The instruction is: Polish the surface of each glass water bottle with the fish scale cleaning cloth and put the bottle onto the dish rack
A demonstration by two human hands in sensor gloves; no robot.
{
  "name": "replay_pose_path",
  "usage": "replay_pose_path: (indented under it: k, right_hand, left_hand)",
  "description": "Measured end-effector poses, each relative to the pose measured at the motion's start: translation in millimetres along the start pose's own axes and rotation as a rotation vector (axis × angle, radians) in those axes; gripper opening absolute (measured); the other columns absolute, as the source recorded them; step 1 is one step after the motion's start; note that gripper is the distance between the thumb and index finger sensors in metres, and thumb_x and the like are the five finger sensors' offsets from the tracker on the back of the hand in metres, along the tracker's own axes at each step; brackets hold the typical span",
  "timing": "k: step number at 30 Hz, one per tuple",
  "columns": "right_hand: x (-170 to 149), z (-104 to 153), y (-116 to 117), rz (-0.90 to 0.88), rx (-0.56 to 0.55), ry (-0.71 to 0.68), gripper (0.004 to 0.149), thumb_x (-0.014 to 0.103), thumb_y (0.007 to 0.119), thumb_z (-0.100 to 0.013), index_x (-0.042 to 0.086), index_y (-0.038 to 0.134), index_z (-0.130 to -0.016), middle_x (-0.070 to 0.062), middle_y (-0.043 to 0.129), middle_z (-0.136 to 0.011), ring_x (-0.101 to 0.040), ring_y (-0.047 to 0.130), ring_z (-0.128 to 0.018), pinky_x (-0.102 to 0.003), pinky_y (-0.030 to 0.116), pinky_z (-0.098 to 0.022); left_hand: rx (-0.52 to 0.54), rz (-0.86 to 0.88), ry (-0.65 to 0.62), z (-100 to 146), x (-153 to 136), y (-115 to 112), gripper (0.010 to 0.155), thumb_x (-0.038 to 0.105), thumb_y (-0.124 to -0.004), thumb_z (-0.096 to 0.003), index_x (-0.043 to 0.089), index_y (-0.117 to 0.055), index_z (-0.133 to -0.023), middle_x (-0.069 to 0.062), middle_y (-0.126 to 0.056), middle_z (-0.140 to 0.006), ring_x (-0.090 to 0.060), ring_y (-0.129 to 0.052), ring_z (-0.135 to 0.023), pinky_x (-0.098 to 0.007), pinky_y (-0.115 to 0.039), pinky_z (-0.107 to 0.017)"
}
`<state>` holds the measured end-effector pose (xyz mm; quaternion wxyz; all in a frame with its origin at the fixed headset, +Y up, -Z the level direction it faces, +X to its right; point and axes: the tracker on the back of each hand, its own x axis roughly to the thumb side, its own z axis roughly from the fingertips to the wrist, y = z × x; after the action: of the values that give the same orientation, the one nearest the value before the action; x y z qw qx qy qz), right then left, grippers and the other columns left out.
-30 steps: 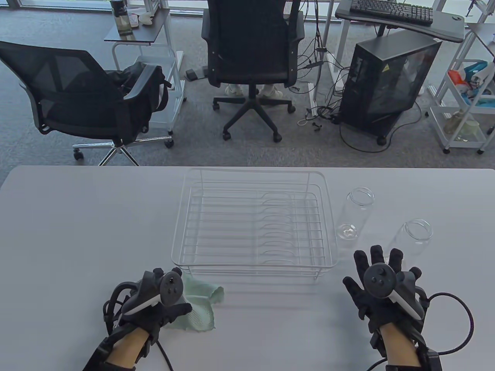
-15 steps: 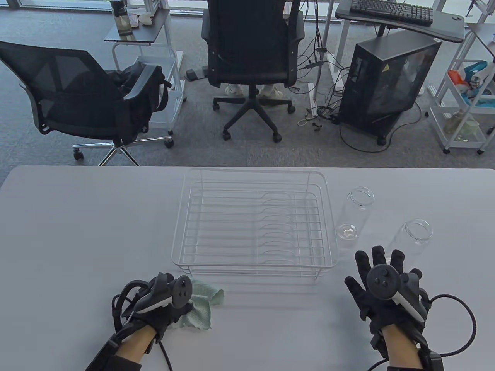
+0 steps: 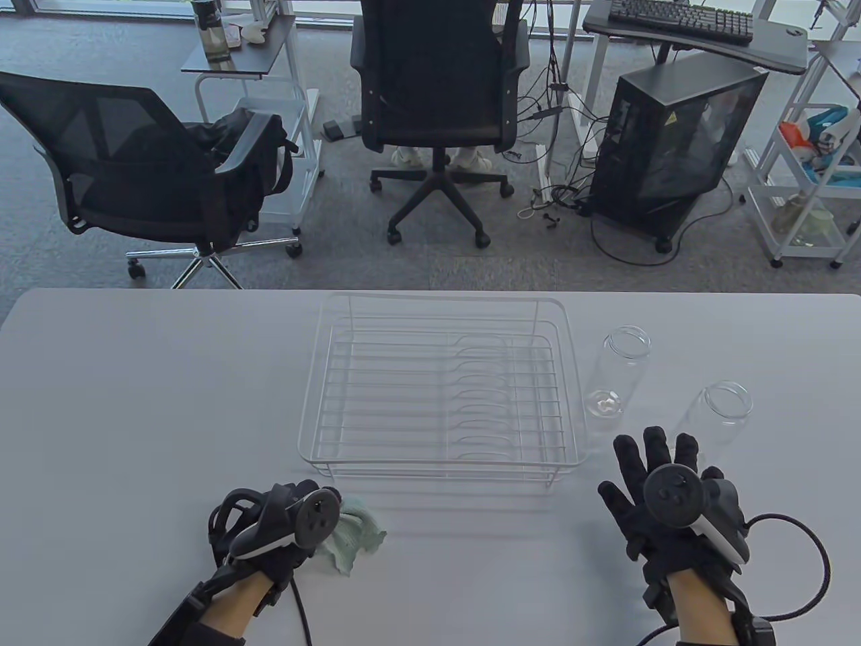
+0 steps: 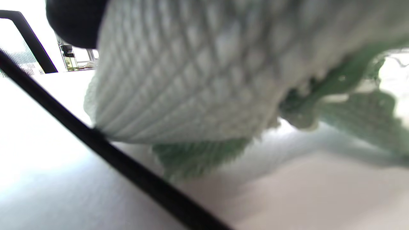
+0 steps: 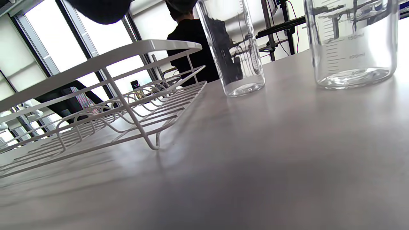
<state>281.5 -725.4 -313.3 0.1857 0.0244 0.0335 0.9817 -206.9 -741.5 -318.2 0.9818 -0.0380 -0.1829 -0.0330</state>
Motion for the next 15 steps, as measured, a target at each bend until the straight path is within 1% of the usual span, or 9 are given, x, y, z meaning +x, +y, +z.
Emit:
replay_pose_path:
  k: [3,5,7,8,11,13,15]
  right_hand:
    - [3,7,-12,-0.032,-0.074,-0.04,0.078,0.061,0.055,-0.053,0.025,0.023,-0.114,-0.007,0.004,-0.117,-0.051,-0.003,-0.101,-0.078,0.016,-0.061]
    - [5,13,-23,-0.047,-0.158,-0.072,0.078,0.059,0.061,-0.054,0.024,0.025,-0.114,-0.009,0.007,-0.117,-0.052,0.002,-0.102,-0.078,0.021,-0.062]
    - [7,21,-38,-0.055,-0.297,-0.107,0.08,0.057,0.066,-0.053,0.022,0.027,-0.114,-0.01,0.01,-0.117,-0.053,0.007,-0.102,-0.077,0.026,-0.062]
    - [6,24,-44,-0.058,-0.346,-0.111,0.081,0.056,0.068,-0.053,0.021,0.026,-0.113,-0.011,0.011,-0.117,-0.054,0.009,-0.102,-0.077,0.028,-0.063]
    - [0,30,-61,-0.085,-0.483,-0.138,0.091,0.058,0.074,-0.048,0.018,0.024,-0.112,-0.013,0.011,-0.116,-0.055,0.012,-0.102,-0.077,0.031,-0.063]
    - [-8,30,-69,-0.145,-0.548,-0.134,0.096,0.059,0.077,-0.046,0.017,0.022,-0.112,-0.013,0.012,-0.116,-0.056,0.013,-0.101,-0.078,0.032,-0.062]
    - [-18,29,-75,-0.202,-0.591,-0.099,0.101,0.06,0.079,-0.043,0.014,0.021,-0.111,-0.014,0.012,-0.116,-0.056,0.014,-0.101,-0.078,0.033,-0.062]
  left_hand:
    - [0.052,0.031,-0.011,6,-1,11,0.046,0.042,-0.085,-0.0511,0.034,-0.075,-0.095,0.001,-0.095,-0.078,-0.018,-0.101,-0.047,-0.041,-0.088,-0.036]
    - [0.088,0.04,-0.014,10,-2,17,0.046,0.041,-0.085,-0.051,0.034,-0.075,-0.095,0.001,-0.095,-0.078,-0.018,-0.101,-0.047,-0.041,-0.088,-0.036]
    - [0.119,0.052,-0.019,15,-2,24,0.045,0.041,-0.085,-0.051,0.034,-0.075,-0.095,0.001,-0.095,-0.078,-0.018,-0.101,-0.047,-0.041,-0.088,-0.036]
    - [0.126,0.055,-0.019,16,-2,25,0.045,0.041,-0.085,-0.051,0.034,-0.076,-0.094,0.001,-0.095,-0.078,-0.019,-0.1,-0.047,-0.041,-0.088,-0.036]
    - [0.147,0.059,-0.02,21,-2,32,0.045,0.041,-0.085,-0.051,0.035,-0.076,-0.094,0.001,-0.095,-0.078,-0.019,-0.1,-0.047,-0.041,-0.088,-0.036]
    - [0.162,0.058,-0.017,24,-2,34,0.044,0.041,-0.085,-0.051,0.035,-0.076,-0.094,0.001,-0.095,-0.078,-0.019,-0.1,-0.047,-0.042,-0.088,-0.036]
    - [0.174,0.051,-0.013,26,-2,35,0.044,0.041,-0.085,-0.0512,0.035,-0.075,-0.094,0.001,-0.094,-0.079,-0.019,-0.1,-0.048,-0.042,-0.088,-0.037]
